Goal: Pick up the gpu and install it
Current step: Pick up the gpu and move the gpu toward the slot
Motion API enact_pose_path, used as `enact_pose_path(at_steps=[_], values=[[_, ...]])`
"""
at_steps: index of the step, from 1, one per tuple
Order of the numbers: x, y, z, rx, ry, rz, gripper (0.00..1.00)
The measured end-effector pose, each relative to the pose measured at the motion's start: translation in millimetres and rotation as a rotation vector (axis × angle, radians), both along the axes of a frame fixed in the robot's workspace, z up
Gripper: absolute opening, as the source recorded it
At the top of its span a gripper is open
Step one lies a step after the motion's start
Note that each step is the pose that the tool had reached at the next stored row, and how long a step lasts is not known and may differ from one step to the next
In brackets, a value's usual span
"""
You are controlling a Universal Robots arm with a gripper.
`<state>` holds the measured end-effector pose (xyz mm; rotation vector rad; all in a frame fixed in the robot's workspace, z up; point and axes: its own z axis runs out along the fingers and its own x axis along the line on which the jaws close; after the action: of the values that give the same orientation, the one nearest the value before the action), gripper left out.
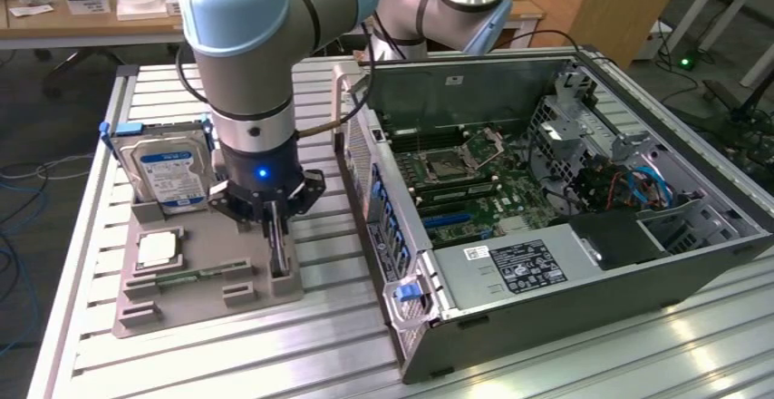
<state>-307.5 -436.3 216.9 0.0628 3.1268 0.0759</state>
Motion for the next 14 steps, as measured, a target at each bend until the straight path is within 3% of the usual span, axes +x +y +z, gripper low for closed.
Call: enact_pose_path(at_steps=[14], values=[[0.0, 0.0, 42.1, 0.0054, 0.0000, 0.000, 0.28]])
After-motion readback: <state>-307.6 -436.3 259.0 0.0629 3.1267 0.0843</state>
